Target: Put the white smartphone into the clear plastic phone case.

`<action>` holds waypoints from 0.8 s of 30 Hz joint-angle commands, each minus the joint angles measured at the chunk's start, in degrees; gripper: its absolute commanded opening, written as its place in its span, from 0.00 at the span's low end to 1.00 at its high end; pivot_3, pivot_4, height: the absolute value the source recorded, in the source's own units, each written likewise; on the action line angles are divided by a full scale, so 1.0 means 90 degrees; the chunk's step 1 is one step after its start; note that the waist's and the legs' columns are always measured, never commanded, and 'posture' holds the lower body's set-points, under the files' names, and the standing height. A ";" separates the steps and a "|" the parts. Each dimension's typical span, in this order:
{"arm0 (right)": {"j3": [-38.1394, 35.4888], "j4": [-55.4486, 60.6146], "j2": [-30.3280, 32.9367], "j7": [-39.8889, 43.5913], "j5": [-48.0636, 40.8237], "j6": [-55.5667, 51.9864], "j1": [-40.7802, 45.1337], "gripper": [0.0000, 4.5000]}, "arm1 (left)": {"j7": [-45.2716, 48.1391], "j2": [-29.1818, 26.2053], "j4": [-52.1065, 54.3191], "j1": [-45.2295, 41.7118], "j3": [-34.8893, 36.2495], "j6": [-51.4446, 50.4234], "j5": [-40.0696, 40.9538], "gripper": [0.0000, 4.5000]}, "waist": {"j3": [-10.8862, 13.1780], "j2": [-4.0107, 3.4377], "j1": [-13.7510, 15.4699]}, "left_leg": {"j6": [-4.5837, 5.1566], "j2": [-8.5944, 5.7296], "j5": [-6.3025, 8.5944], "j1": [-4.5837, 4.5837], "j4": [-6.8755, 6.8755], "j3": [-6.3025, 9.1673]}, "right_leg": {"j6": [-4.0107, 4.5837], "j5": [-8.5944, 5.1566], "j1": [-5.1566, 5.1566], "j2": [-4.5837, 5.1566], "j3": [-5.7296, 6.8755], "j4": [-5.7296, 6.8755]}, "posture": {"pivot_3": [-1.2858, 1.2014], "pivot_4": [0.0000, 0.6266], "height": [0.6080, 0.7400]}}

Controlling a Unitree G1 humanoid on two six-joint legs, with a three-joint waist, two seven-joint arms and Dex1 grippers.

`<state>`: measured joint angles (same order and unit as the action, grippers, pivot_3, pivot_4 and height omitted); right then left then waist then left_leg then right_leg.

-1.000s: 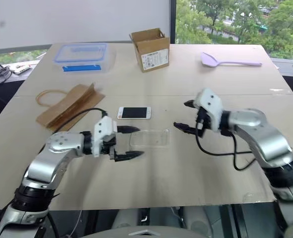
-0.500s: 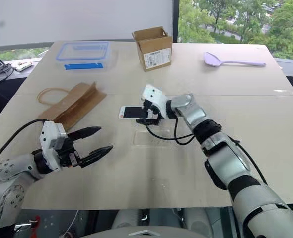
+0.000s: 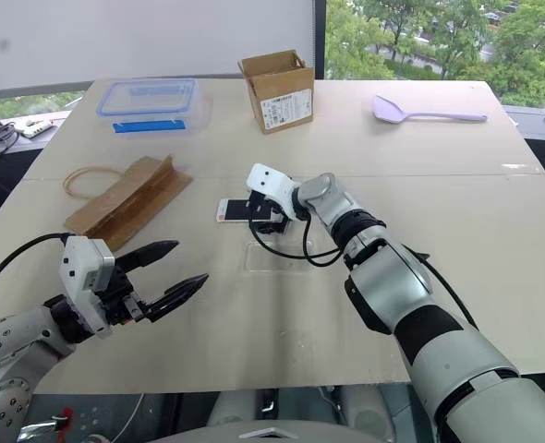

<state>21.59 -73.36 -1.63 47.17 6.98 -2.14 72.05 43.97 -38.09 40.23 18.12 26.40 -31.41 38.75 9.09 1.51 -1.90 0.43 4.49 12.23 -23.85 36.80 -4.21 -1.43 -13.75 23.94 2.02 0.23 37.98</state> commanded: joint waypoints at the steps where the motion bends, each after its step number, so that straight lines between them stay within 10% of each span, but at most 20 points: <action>1: 0.0037 -0.0292 0.0097 0.0140 0.0405 -0.0262 0.0078 1.00 | -0.0069 -0.0067 0.0245 0.0158 0.0213 0.0137 -0.0011 0.99 | -0.0001 -0.0002 0.0001 | 0.0000 -0.0003 0.0000 0.0000 0.0000 0.0000 | 0.0000 0.0000 -0.0001 0.0002 0.0000 -0.0001 | 0.52 0.24 1.00; 10: -0.0637 -0.0222 0.0153 0.1650 0.0028 -0.1014 0.0032 1.00 | -0.0379 0.0048 0.0336 0.0208 0.0162 0.0193 0.0166 0.99 | -0.0005 0.0001 0.0000 | 0.0000 -0.0009 0.0000 0.0000 -0.0002 0.0006 | 0.0000 -0.0001 -0.0005 0.0011 0.0002 -0.0006 | 0.52 0.24 1.00; 24: -0.0908 0.0058 0.0097 0.0854 0.0190 -0.0970 -0.0313 1.00 | -0.0251 0.0008 -0.0151 -0.0242 -0.0350 0.0404 -0.0022 0.99 | -0.0005 0.0000 -0.0043 | 0.0000 -0.0012 0.0000 0.0007 -0.0012 0.0001 | 0.0002 -0.0003 -0.0005 0.0006 0.0002 -0.0005 | 0.52 0.24 1.00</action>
<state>12.36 -72.07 -0.24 56.75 6.84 -10.54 70.86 41.15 -37.41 38.60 16.22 22.74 -29.27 38.73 9.04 1.51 -2.29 0.43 4.39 12.22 -23.76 36.69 -4.20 -1.40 -13.78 23.87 2.07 0.25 37.95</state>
